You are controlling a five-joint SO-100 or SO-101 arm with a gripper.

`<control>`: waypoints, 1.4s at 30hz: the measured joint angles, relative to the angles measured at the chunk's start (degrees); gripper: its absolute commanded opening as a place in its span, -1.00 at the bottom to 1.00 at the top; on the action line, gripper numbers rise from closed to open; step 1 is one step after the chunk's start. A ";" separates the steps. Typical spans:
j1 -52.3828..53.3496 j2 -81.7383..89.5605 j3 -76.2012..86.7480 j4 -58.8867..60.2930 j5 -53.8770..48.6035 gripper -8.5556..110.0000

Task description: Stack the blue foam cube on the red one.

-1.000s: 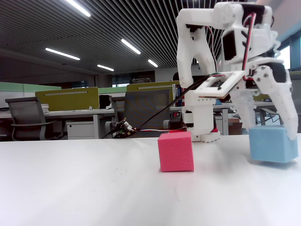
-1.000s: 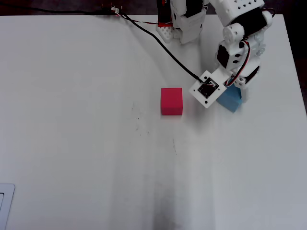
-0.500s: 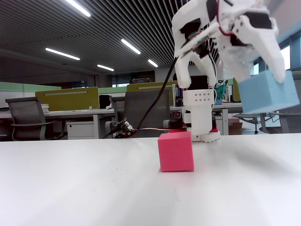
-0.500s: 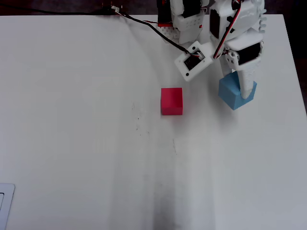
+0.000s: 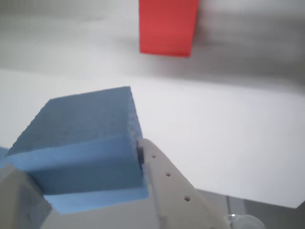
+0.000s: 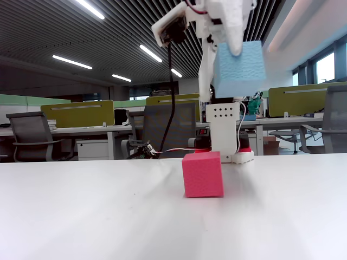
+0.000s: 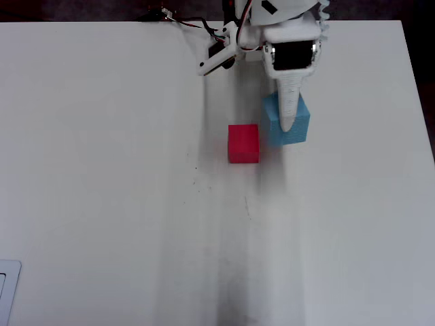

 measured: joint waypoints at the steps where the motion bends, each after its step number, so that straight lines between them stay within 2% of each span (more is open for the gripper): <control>1: 0.62 -0.26 0.00 0.00 0.00 -0.51; 13: 4.57 -3.25 8.35 -0.09 0.00 -0.51; 28: 11.60 -6.94 8.96 -0.44 -0.53 -0.51; 42: 13.10 -9.32 12.66 -2.99 -0.53 -0.51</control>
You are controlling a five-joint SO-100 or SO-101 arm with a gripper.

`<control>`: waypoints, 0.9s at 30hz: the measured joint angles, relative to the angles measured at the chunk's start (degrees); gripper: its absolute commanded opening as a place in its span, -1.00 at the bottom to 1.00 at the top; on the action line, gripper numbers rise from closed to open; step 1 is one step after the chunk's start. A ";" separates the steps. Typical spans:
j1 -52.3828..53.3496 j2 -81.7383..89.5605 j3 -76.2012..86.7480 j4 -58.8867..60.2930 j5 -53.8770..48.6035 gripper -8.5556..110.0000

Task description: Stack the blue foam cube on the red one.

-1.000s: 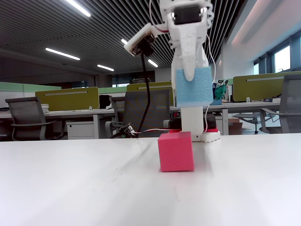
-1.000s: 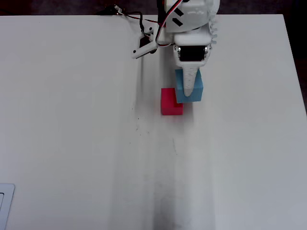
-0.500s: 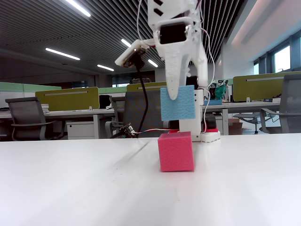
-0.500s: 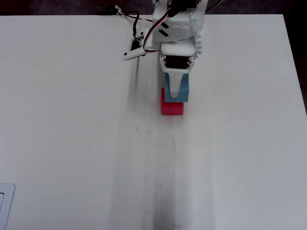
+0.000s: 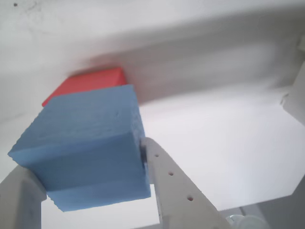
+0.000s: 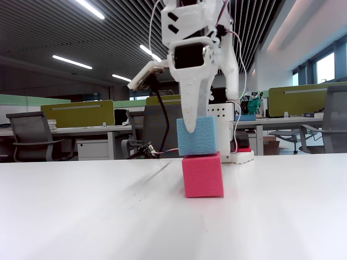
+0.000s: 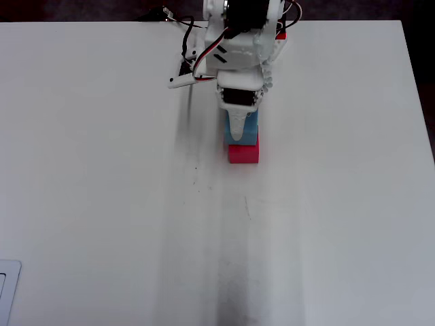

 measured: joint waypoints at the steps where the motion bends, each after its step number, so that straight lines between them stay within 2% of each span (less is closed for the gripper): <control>1: 0.18 -0.09 0.26 -0.26 0.00 -0.51; 9: 0.44 -0.70 0.97 -1.93 0.00 -0.49; 19: 0.62 -0.88 0.97 -1.05 0.00 -0.31; 27: 0.88 -0.79 0.79 -0.62 0.00 -0.29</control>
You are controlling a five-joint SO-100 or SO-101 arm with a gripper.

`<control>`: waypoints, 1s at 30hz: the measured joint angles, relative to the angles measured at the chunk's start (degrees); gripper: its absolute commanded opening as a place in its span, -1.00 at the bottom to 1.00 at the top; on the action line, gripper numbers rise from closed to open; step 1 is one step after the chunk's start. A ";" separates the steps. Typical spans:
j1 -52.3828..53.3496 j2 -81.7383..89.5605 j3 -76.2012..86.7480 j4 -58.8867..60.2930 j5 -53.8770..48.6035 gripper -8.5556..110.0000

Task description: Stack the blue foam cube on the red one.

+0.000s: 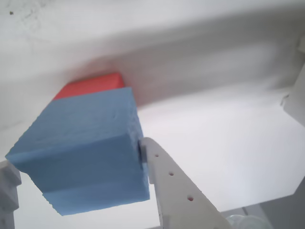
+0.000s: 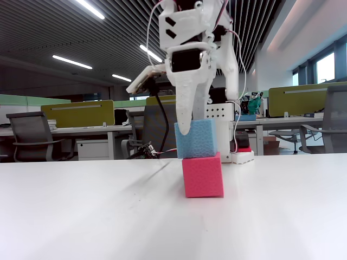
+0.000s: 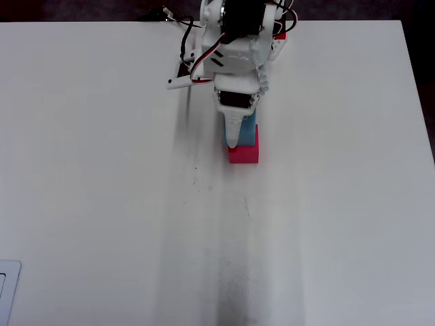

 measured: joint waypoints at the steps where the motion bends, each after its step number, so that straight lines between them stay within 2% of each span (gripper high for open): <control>1: 0.00 0.00 0.00 0.09 0.00 -0.29; 19: 0.09 9.76 -1.85 2.99 0.00 -0.34; 30: 1.14 32.26 5.01 2.99 0.00 -0.42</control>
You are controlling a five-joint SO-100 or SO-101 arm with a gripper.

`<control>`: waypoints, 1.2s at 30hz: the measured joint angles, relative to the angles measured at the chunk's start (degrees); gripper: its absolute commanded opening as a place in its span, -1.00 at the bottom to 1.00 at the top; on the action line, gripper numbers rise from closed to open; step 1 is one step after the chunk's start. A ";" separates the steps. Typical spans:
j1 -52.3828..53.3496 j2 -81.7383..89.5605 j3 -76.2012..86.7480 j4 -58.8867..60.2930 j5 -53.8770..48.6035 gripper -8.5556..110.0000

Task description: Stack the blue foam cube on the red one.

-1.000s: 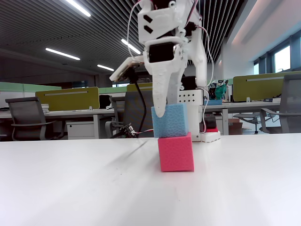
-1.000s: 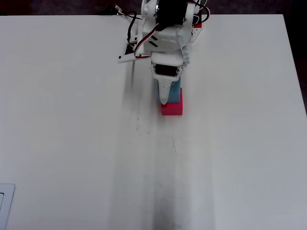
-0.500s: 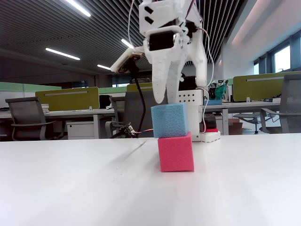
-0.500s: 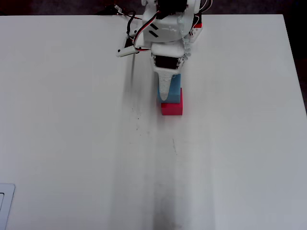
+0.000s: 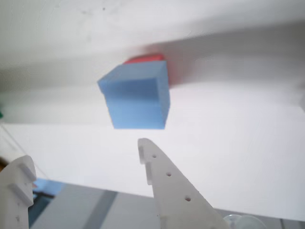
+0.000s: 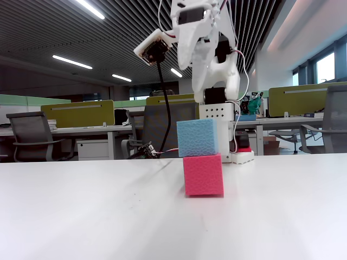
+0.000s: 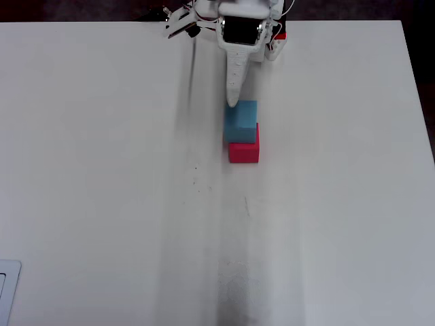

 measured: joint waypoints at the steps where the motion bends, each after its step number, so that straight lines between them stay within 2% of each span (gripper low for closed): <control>1: 0.09 4.48 2.02 0.09 -0.44 -0.42; 14: -1.49 21.97 14.94 -0.88 -1.41 -0.46; 27: -5.98 34.37 26.37 -8.17 -1.93 -0.50; 36: -8.09 36.56 31.03 -8.17 -2.64 -0.50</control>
